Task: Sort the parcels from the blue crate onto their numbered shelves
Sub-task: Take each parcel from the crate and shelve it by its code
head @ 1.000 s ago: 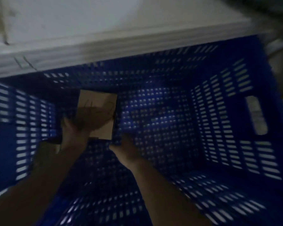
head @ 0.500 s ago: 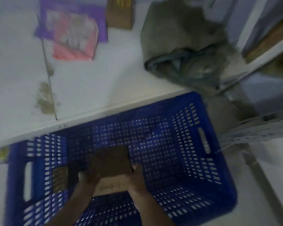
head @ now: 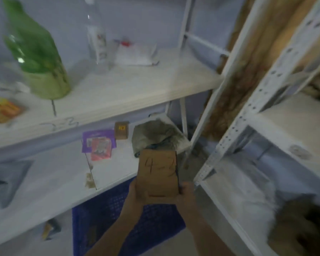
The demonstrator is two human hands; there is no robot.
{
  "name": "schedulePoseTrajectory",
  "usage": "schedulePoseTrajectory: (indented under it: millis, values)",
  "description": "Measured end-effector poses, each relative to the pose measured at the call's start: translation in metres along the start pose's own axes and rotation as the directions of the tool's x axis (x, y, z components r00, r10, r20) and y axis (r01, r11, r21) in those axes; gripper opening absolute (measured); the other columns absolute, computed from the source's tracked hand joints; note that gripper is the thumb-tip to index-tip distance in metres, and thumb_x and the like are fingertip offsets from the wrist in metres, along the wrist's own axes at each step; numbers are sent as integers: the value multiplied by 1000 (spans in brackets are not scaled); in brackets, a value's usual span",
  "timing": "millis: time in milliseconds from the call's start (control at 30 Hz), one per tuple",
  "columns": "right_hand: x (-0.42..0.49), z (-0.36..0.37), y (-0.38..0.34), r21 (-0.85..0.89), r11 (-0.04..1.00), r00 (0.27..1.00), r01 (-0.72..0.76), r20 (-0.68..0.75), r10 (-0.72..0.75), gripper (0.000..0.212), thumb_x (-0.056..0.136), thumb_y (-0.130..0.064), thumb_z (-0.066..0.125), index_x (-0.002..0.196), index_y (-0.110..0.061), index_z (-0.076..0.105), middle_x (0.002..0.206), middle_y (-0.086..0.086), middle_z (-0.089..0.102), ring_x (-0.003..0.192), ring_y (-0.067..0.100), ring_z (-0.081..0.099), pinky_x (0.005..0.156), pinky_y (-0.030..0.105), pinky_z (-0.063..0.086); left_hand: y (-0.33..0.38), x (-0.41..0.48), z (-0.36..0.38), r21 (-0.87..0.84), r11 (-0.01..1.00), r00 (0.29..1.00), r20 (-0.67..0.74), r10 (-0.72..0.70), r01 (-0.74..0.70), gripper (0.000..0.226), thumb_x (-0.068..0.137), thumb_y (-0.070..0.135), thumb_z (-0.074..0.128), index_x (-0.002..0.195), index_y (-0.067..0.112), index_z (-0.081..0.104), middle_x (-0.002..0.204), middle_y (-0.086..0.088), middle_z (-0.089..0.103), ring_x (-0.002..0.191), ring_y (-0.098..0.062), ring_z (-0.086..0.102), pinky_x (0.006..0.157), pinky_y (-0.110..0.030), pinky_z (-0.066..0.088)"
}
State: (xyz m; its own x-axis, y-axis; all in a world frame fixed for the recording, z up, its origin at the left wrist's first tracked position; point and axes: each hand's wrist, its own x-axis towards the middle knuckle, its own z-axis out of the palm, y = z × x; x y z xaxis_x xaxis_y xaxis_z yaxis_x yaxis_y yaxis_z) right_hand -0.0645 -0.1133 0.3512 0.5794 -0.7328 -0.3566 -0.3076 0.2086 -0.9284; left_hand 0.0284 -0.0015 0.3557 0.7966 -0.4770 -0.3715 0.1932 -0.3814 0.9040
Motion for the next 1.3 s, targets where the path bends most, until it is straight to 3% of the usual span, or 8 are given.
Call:
schedulePoseTrajectory:
  millis: [33, 167, 333, 467, 567, 867, 1033, 1300]
  values:
    - [-28, -10, -21, -15, 999, 999, 48, -13, -49, 33, 91, 22, 26, 72, -4, 33, 70, 6, 35, 60, 17, 38, 77, 22, 44, 21, -29, -4, -111, 994, 997, 80, 22, -13, 45, 101, 11, 36, 145, 15, 26, 139, -4, 43, 131, -24, 42, 97, -28, 37]
    - [-128, -48, -112, -142, 950, 954, 276, -82, -290, 22, 85, 18, 48, 87, -4, 46, 76, 3, 47, 67, 17, 44, 57, 26, 38, 100, -125, -21, -166, 968, 960, 176, 216, -187, 55, 99, 7, 40, 148, 15, 17, 146, -9, 37, 122, -17, 44, 94, -26, 41]
    - [-238, -95, -234, -101, 906, 897, 412, -130, -423, 42, 94, 7, 48, 136, -1, 41, 123, 15, 57, 117, 34, 55, 93, 36, 53, 224, -219, -33, -178, 876, 840, 252, 480, -447, 56, 98, 1, 39, 148, 7, 15, 128, -1, 46, 106, -15, 49, 61, -3, 48]
    - [-319, -139, -331, -66, 753, 721, 655, -243, -648, 55, 88, 16, 51, 138, 2, 32, 119, 11, 55, 110, 6, 59, 89, 22, 53, 329, -289, -37, -185, 720, 665, 284, 690, -668, 67, 92, 0, 51, 146, 8, 12, 138, -17, 44, 122, -27, 50, 94, -25, 51]
    - [-372, -167, -390, -173, 593, 540, 786, -272, -796, 58, 88, 16, 52, 140, 1, 30, 119, 2, 55, 106, -8, 58, 95, 22, 51, 386, -334, -31, -195, 623, 575, 251, 779, -758, 68, 94, 4, 49, 149, 18, 12, 150, -10, 32, 132, -22, 39, 95, -15, 36]
    - [-484, -282, -443, -287, 522, 344, 803, -493, -799, 56, 88, -3, 62, 136, -15, 36, 112, -15, 56, 111, 12, 54, 92, 21, 46, 474, -466, 40, -376, 316, 226, 264, 938, -871, 67, 94, 8, 49, 150, 16, 13, 144, 2, 39, 124, -8, 43, 88, -1, 39]
    - [-518, -328, -430, -438, 524, 285, 730, -502, -816, 51, 90, -2, 56, 139, -8, 42, 127, 4, 59, 116, 18, 57, 99, 31, 49, 467, -507, 83, -417, 341, 222, 307, 925, -842, 55, 94, 4, 50, 145, 11, 30, 140, -6, 48, 124, -16, 48, 101, -25, 45]
    - [-549, -371, -413, -558, 529, 273, 639, -478, -835, 71, 75, -1, 51, 137, -31, 35, 99, -43, 50, 92, -17, 52, 71, 0, 40, 468, -537, 120, -401, 367, 207, 388, 898, -840, 59, 95, 15, 51, 147, 16, 23, 145, -2, 41, 133, -21, 40, 113, -43, 32]
